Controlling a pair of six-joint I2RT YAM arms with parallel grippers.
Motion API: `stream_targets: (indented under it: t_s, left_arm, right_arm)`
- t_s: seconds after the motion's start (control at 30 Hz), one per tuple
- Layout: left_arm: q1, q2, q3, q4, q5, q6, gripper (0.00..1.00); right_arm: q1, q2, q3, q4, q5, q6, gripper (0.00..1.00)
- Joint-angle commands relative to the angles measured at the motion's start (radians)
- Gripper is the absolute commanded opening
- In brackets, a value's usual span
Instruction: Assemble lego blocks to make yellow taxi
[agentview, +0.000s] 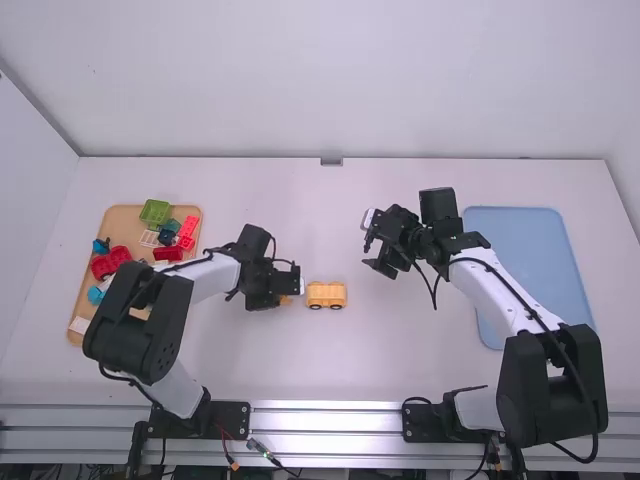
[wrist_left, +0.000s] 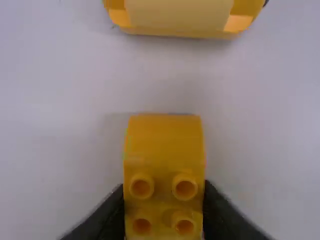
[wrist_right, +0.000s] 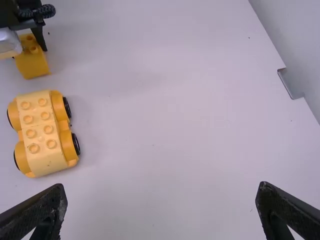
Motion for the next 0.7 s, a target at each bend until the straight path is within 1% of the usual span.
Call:
stream_targets:
  t_s: [0.0,0.07,0.2,0.3,0.43,0.53,0.67]
  left_arm:
    - [-0.007,0.008,-0.032,0.0,0.002,0.034,0.99]
    - [-0.007,0.008,-0.024,-0.004,0.001,0.027,0.99]
    - [-0.006,0.008,0.028,-0.084,0.017,0.035,0.99]
    - [0.008,0.008,0.059,-0.122,0.066,0.08,0.99]
    - [0.064,0.008,0.069,-0.115,0.212,0.15,0.99]
    - [0.135,0.008,0.058,-0.111,0.344,0.211,0.99]
    - [0.204,0.008,0.034,-0.109,0.498,0.298,0.99]
  right_arm:
    - [0.0,-0.018,0.027,-0.005,-0.011,-0.001,0.99]
    - [0.0,-0.018,0.027,-0.004,-0.01,-0.001,0.99]
    - [0.0,-0.018,0.027,-0.005,-0.011,-0.001,0.99]
    - [0.0,-0.018,0.027,-0.006,-0.011,0.001,0.99]
    - [0.0,-0.017,0.025,-0.022,-0.035,-0.002,0.99]
    - [-0.005,-0.017,0.025,-0.073,-0.067,-0.068,0.99]
    - [-0.029,-0.017,0.017,-0.13,-0.179,-0.146,0.99]
